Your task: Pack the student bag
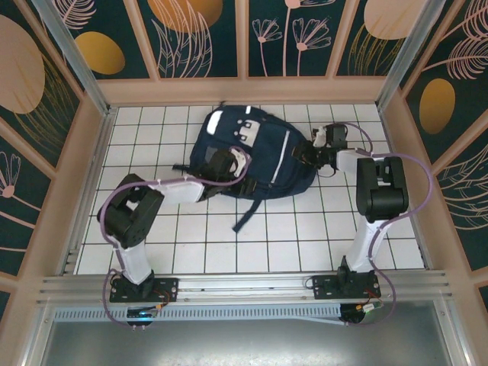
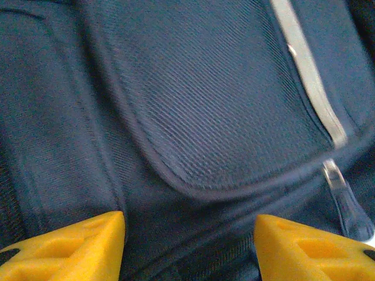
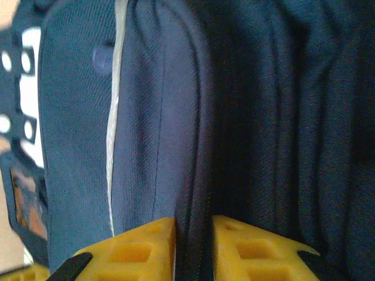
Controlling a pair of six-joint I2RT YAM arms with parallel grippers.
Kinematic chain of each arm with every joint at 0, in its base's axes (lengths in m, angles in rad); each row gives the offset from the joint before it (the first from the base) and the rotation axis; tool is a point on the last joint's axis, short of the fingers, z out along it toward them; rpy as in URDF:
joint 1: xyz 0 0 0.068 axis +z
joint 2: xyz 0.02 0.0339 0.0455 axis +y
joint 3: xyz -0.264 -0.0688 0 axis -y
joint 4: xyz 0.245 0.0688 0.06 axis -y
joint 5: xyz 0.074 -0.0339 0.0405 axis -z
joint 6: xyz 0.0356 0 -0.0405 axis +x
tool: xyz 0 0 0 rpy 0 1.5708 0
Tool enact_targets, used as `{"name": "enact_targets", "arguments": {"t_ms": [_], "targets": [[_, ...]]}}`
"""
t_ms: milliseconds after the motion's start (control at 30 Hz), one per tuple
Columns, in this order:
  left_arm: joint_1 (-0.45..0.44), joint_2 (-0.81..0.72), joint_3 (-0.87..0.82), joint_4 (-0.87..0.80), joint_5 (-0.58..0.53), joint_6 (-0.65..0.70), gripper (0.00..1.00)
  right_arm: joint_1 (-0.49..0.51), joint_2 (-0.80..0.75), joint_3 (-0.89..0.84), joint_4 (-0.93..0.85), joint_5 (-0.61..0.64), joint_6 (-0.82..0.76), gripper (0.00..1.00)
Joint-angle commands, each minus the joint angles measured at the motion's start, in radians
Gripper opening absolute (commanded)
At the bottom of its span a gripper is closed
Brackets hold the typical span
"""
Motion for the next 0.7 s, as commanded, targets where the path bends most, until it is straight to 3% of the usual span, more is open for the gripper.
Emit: {"name": "enact_targets", "arguments": {"t_ms": [0, 100, 267, 433, 667], "targets": [[-0.062, -0.067, -0.084, -0.078, 0.081, -0.066, 0.58, 0.029, 0.054, 0.038, -0.003, -0.045, -0.040, 0.22], [-0.069, -0.176, -0.079, -0.121, 0.074, -0.059, 0.57, 0.051, 0.044, 0.058, -0.029, -0.051, -0.055, 0.23], [-0.070, -0.271, 0.029, -0.198, 0.015, 0.151, 0.60, 0.074, -0.073, 0.015, -0.058, 0.033, -0.066, 0.31], [-0.069, -0.090, 0.236, -0.338, -0.048, 0.449, 0.61, 0.071, -0.267, -0.086, -0.174, 0.198, -0.063, 0.40], [-0.070, 0.124, 0.405, -0.402, 0.017, 0.682, 0.65, 0.060, -0.463, -0.272, -0.271, 0.233, -0.072, 0.42]]}}
